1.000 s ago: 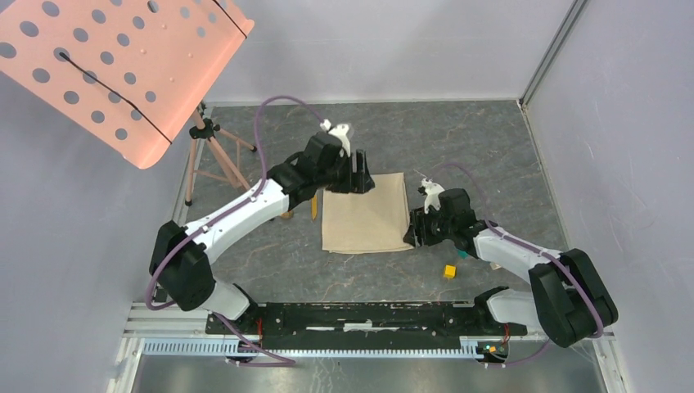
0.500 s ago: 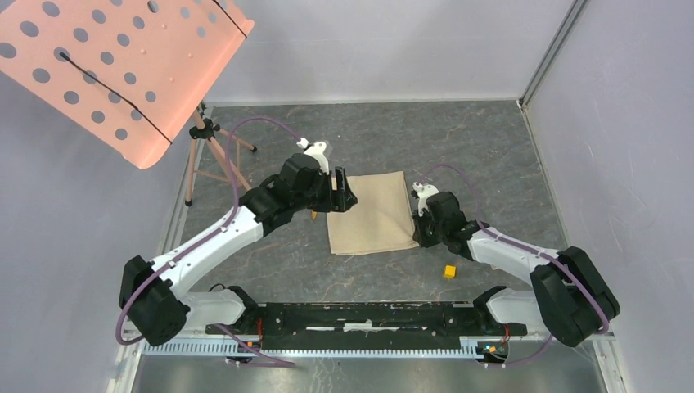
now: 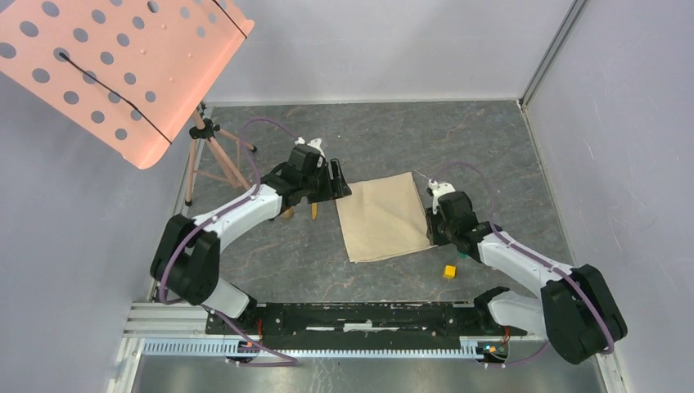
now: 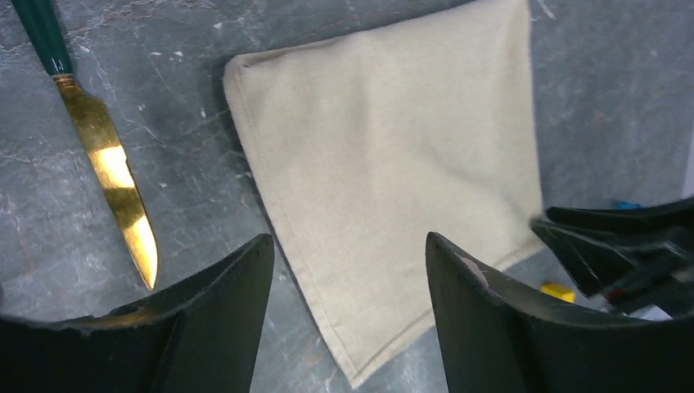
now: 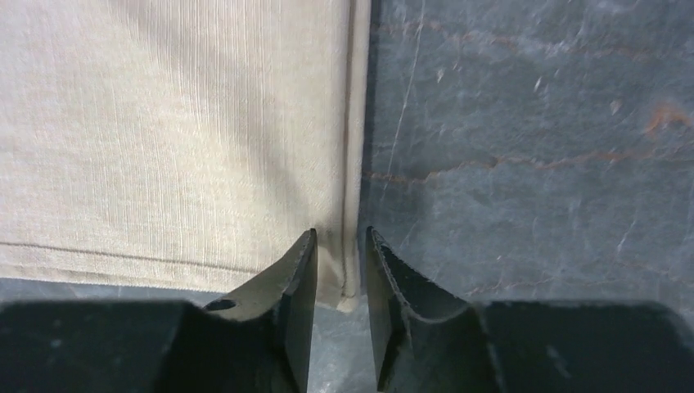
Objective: Fold the napkin into a case and place the utensils inside
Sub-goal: Smooth out the lower triangle-folded napkin at the center of the board.
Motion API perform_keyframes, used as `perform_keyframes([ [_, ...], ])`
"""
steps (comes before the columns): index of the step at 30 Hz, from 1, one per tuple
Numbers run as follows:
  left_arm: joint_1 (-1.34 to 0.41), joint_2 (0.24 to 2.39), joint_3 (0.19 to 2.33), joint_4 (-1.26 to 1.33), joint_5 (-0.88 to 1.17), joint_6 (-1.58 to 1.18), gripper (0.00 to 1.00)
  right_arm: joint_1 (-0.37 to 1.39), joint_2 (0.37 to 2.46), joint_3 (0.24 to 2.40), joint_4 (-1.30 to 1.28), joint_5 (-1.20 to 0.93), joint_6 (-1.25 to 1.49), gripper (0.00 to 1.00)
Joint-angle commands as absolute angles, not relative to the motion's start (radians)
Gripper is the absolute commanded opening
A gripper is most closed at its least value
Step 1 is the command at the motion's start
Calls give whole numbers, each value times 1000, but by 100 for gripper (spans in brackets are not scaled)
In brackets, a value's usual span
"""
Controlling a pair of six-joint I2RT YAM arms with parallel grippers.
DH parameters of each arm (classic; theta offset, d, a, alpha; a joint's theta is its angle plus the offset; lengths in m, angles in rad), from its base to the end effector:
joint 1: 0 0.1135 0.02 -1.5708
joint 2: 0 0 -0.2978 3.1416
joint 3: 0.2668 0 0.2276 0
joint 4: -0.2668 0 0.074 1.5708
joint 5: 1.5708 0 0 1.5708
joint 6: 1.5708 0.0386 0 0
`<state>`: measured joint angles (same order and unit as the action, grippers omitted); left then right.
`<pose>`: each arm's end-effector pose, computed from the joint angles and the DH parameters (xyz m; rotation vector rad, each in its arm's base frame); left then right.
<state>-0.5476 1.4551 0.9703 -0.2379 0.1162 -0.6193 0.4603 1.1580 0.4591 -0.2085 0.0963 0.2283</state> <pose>0.2471 -0.1559 0.2858 -0.0230 2.3997 -0.7131 0.1597 0.0751 0.2024 -0.2462 2.4684 0.1758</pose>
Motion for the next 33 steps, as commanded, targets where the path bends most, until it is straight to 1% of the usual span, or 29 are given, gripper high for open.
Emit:
perform_keyframes([
  [1,-504,1588,1055,-163,138,-642,73,336,1172,515,-43,-103,172,38],
  [4,-453,1669,1071,-98,192,-665,65,248,1332,628,112,-281,153,49],
  [7,-439,1707,1052,-5,209,-684,64,228,1481,727,250,-412,224,56],
  [9,-434,1716,1025,85,191,-694,65,225,1553,753,386,-435,289,59],
  [12,-429,1715,951,203,147,-745,65,214,1627,785,478,-408,345,62],
  [14,-425,1715,913,267,126,-759,65,203,1671,815,497,-400,352,62],
  [17,-422,1722,900,286,89,-745,63,194,1721,851,498,-406,336,58],
  [19,-421,1731,899,285,76,-733,63,184,1743,860,481,-420,329,48],
  [20,-421,1734,896,286,64,-732,63,175,1749,858,483,-427,330,45],
  [23,-421,1753,891,290,49,-731,63,158,1775,856,506,-461,344,45],
  [26,-419,1774,893,284,45,-729,63,153,1815,877,465,-461,327,46],
  [29,-413,1790,897,288,61,-732,59,142,1835,876,447,-455,313,49],
  [33,-412,1803,895,300,69,-738,55,131,1863,893,431,-466,297,49],
])
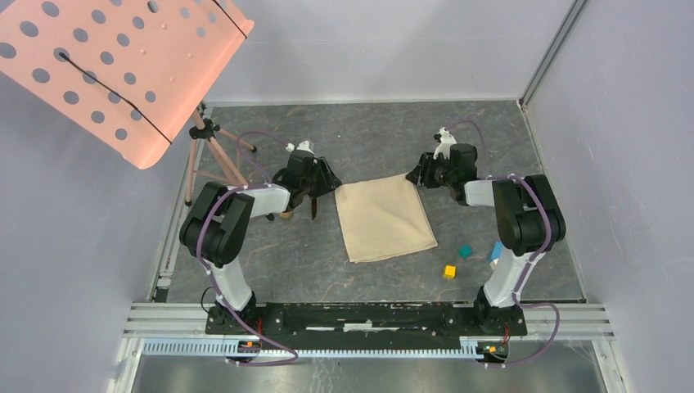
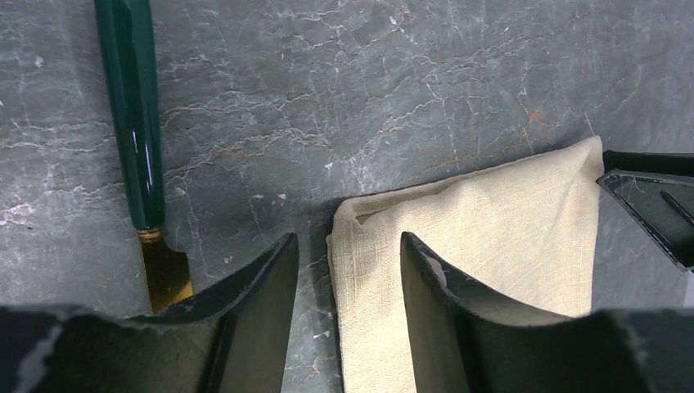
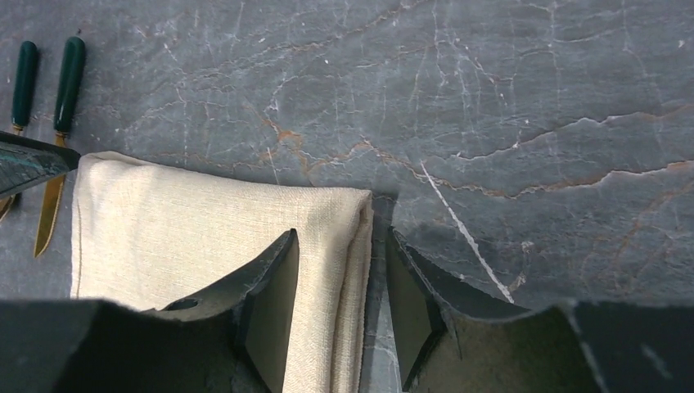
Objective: Fold the napkin into a case and place the utensils inside
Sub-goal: Smooth out the lower triangle-folded napkin at the center of the board.
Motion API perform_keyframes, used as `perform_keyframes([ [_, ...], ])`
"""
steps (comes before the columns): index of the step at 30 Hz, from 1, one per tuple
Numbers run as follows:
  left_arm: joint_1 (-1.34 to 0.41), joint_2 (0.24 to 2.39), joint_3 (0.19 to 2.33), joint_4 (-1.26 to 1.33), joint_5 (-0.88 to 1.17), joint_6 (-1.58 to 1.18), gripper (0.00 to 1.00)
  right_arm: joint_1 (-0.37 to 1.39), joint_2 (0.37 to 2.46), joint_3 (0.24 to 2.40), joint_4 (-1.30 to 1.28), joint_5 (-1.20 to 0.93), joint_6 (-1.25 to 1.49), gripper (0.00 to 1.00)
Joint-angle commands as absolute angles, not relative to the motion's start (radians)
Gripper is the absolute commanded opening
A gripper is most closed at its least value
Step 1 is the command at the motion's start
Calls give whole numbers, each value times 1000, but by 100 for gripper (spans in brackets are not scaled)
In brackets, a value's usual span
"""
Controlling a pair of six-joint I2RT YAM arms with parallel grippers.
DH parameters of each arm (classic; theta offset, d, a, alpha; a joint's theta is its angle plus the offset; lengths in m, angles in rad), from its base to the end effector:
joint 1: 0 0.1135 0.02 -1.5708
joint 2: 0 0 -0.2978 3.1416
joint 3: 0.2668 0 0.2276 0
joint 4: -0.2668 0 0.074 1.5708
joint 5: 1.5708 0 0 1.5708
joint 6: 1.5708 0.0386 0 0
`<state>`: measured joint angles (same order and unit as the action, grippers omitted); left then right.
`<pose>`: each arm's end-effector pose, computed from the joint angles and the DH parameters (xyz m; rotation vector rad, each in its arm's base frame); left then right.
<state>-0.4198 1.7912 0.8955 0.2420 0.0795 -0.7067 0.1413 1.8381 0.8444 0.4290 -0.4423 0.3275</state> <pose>0.3261 -0.1489 0.2018 -0.2860 2.2981 -0.6881 0.3548 0.0672 0.1912 -0.0649 2.1650 0.7448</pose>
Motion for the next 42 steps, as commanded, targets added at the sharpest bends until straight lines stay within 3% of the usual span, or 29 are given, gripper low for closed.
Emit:
perform_keyframes([
  [1,-410,1806,893,306,73,-739,55,129,1874,898,433,-471,297,49],
  [7,-404,1816,894,311,86,-744,51,105,1930,908,503,-548,355,42],
  [15,-401,1814,878,332,107,-760,48,101,1994,950,515,-585,382,42],
  [22,-391,1836,888,330,138,-775,42,99,1994,946,525,-586,387,32],
  [29,-390,1848,887,354,168,-781,44,94,1992,939,530,-579,393,18],
  [34,-388,1878,911,348,171,-782,34,78,1972,905,555,-551,408,1],
  [42,-387,1955,989,327,165,-778,12,62,1949,885,558,-470,417,0],
])
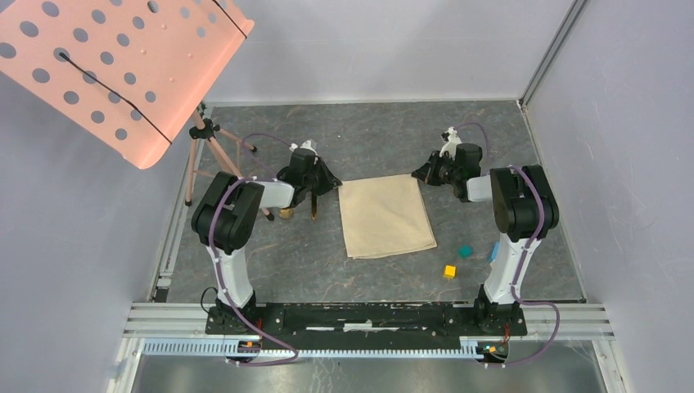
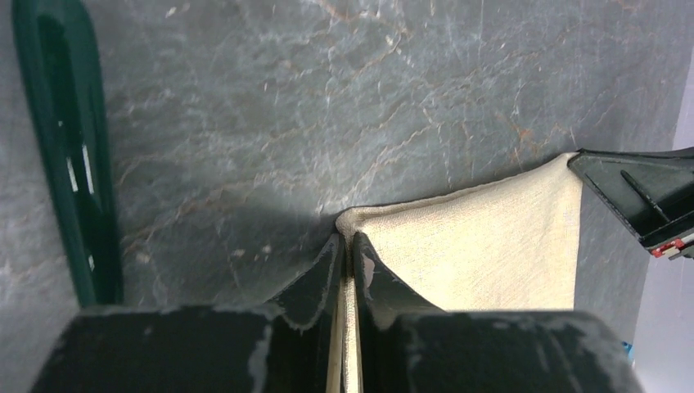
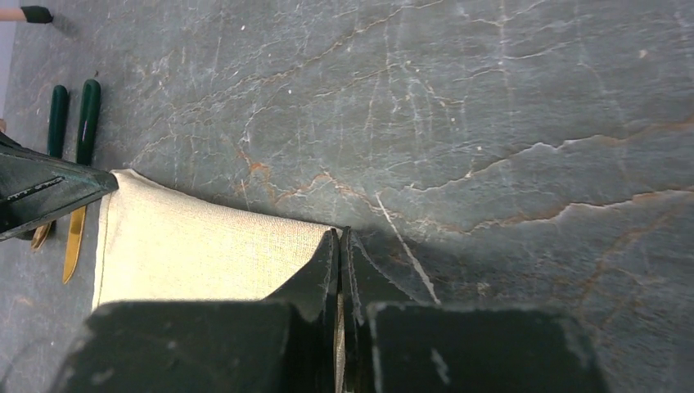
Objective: Fold the napkin into a case and place the utensils inside
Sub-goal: Smooth out the lower triangle-folded napkin at the center of the board, then pick up the lower triangle-folded napkin from the center of the board.
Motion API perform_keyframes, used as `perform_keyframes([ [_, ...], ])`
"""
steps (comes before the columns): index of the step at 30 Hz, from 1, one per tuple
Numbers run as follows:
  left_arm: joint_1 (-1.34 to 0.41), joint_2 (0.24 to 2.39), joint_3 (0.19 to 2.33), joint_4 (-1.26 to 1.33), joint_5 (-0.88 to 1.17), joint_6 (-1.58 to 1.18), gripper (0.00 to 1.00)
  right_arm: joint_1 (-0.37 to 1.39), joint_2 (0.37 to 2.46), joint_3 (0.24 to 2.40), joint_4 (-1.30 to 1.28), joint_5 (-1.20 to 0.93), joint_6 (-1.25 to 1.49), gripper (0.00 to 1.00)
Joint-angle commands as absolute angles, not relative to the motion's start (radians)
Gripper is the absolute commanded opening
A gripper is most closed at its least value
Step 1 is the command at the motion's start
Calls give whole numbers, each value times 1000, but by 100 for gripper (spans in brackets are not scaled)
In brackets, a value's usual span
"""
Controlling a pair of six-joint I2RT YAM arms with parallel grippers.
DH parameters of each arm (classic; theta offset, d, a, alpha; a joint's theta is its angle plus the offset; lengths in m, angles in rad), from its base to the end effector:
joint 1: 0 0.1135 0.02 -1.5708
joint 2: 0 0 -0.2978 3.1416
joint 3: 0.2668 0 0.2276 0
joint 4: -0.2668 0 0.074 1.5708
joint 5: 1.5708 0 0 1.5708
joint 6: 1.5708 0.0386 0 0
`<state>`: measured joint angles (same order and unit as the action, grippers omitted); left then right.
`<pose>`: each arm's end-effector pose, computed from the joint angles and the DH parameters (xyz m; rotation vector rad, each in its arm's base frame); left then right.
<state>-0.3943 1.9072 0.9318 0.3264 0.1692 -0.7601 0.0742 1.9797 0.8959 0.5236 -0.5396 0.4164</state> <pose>0.3487 -0.1521 0.1788 -0.3279 2.3131 -0.7984 0.3824 0.0483 0.1639 0.0417 2.1620 0.8606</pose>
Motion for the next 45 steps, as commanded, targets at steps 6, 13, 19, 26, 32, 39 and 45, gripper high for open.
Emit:
perform_keyframes([
  [6,-392,1967,1026,267,99,-747,3,61,1960,927,498,-440,370,0],
  [13,-443,1847,1037,174,-36,-595,35,62,1933,986,376,-392,285,26],
  [19,-470,1661,966,114,-46,-574,56,77,1738,967,101,-255,182,55],
  [26,-547,1592,847,155,93,-702,63,115,1401,627,29,-346,186,64],
  [32,-565,1529,714,265,142,-745,65,173,1226,433,2,-320,212,72],
  [39,-570,1388,559,350,135,-720,64,187,1197,350,-22,-258,225,49],
  [45,-570,1341,463,479,139,-718,63,190,1173,332,-63,-193,213,17],
])
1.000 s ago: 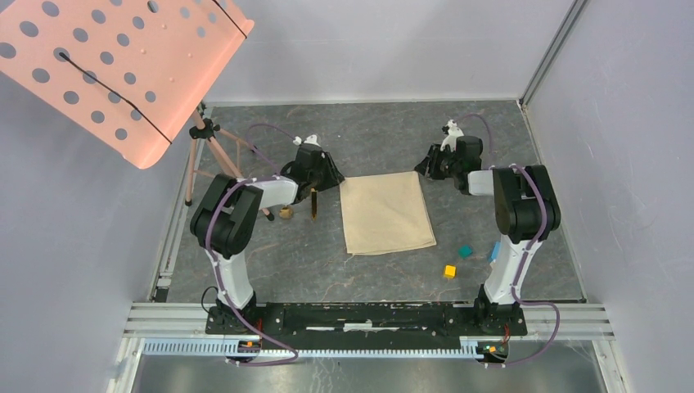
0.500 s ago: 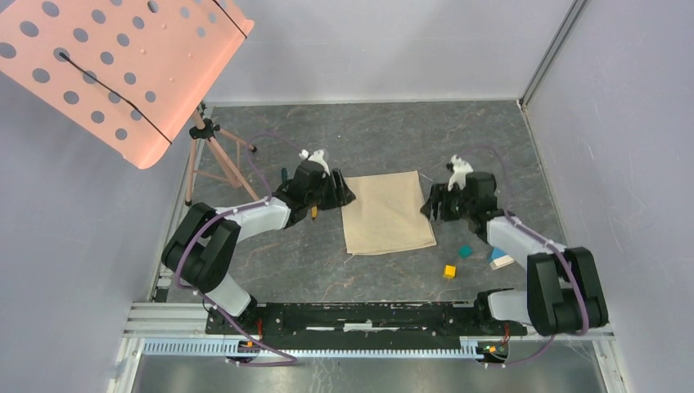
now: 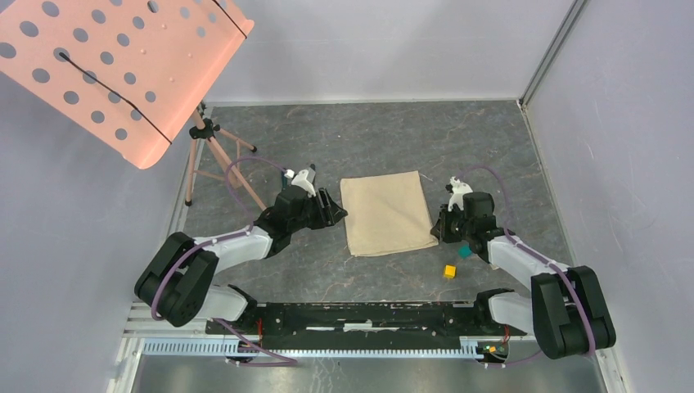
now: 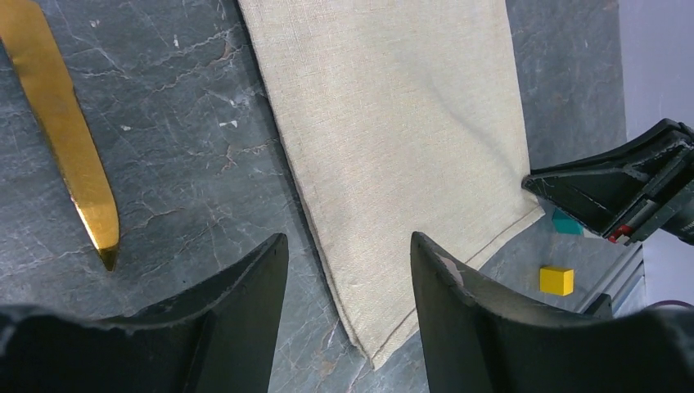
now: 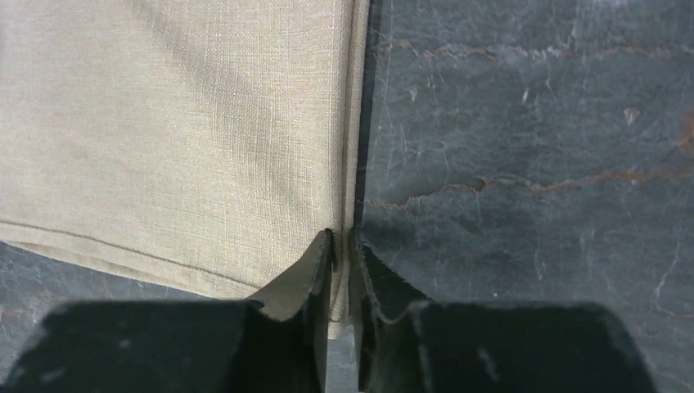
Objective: Fold the napkin into a case and place the utensils inside
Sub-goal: Pick up the lower triangle-folded napkin from the center of the board.
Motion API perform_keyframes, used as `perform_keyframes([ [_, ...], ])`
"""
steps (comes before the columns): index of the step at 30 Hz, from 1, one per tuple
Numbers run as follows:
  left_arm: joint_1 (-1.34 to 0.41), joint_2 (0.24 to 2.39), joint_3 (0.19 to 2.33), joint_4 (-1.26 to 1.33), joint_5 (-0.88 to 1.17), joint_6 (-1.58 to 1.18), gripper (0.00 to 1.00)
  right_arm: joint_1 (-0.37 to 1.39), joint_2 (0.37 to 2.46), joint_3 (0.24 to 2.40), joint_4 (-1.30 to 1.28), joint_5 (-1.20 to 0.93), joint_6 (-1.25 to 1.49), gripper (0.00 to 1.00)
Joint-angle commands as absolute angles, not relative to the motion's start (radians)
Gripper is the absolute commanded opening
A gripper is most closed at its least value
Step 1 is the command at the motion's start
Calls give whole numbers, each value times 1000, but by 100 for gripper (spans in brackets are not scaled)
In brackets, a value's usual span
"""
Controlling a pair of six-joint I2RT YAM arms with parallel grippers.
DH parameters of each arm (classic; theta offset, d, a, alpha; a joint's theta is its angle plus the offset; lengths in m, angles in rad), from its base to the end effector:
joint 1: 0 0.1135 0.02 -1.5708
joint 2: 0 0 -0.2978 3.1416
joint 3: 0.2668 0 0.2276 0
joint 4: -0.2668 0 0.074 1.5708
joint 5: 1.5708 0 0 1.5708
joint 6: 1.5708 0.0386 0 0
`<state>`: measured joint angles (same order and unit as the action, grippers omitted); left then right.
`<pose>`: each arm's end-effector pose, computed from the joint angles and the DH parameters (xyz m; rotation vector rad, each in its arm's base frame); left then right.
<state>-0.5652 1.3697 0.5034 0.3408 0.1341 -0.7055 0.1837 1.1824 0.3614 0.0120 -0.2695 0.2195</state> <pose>0.2046 -0.1359 0.2206 -0.0700 2.2225 -0.8797 0.1726 0.0425 0.1889 -0.0873 2.4010 0.5110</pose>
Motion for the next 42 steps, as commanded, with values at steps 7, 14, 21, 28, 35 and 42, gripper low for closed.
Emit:
perform_keyframes([
  [7,-569,1375,454,546,154,-724,62,191,1166,390,-122,-93,178,1],
  [14,-569,1366,436,580,171,-723,62,203,1074,416,-225,-132,175,39],
  [21,-569,1387,443,597,199,-724,62,222,1045,399,-269,-135,199,48],
  [28,-569,1379,434,611,209,-723,62,254,1065,379,-283,-74,233,38],
  [35,-563,1370,426,622,218,-724,62,245,1092,366,-218,99,249,0],
  [42,-552,1365,407,647,233,-738,62,248,1070,434,-232,177,215,14],
])
